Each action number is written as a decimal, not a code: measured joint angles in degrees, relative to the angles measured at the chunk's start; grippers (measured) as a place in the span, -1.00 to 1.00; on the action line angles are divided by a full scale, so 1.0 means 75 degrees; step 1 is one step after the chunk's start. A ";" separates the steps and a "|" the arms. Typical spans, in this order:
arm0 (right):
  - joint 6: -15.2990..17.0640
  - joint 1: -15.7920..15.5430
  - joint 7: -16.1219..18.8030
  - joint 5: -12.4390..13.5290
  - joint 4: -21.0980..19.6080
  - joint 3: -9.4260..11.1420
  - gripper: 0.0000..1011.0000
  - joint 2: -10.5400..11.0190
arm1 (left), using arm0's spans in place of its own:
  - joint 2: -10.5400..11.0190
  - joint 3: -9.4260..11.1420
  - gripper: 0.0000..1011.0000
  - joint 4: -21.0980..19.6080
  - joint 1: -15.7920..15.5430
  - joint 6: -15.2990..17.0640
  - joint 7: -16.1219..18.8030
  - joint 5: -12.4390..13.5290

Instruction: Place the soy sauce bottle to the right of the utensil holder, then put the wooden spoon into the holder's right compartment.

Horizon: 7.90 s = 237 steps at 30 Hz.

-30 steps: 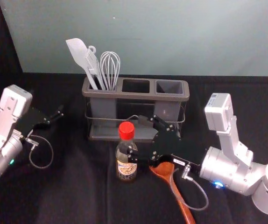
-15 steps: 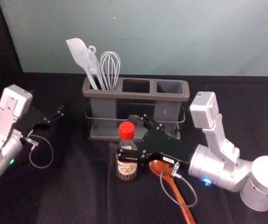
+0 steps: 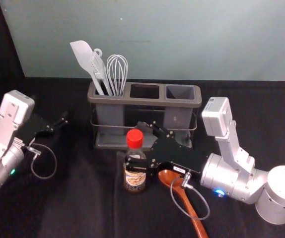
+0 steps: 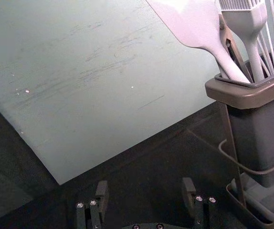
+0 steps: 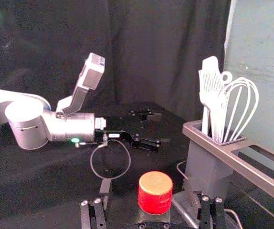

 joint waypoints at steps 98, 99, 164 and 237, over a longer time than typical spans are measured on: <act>-0.0784 -0.0609 -0.0596 0.0209 0.0590 0.2617 -0.25 0.0591 | 0.0000 0.0000 0.99 0.0000 0.0000 0.0000 0.0000 0.0000; -0.0790 -0.0540 -0.0581 0.0188 0.0672 0.2585 -0.25 0.0559 | 0.0000 0.0000 0.99 0.0000 0.0000 0.0000 0.0000 0.0000; -0.0832 0.0065 -0.0640 -0.0080 0.1382 0.2329 0.98 0.0207 | 0.0000 0.0000 0.99 0.0000 0.0000 0.0000 0.0000 0.0000; 0.6691 -0.0603 -0.2634 -0.1263 -0.1122 0.1096 0.98 -0.1155 | 0.0000 0.0000 0.99 0.0000 0.0000 0.0000 0.0000 0.0000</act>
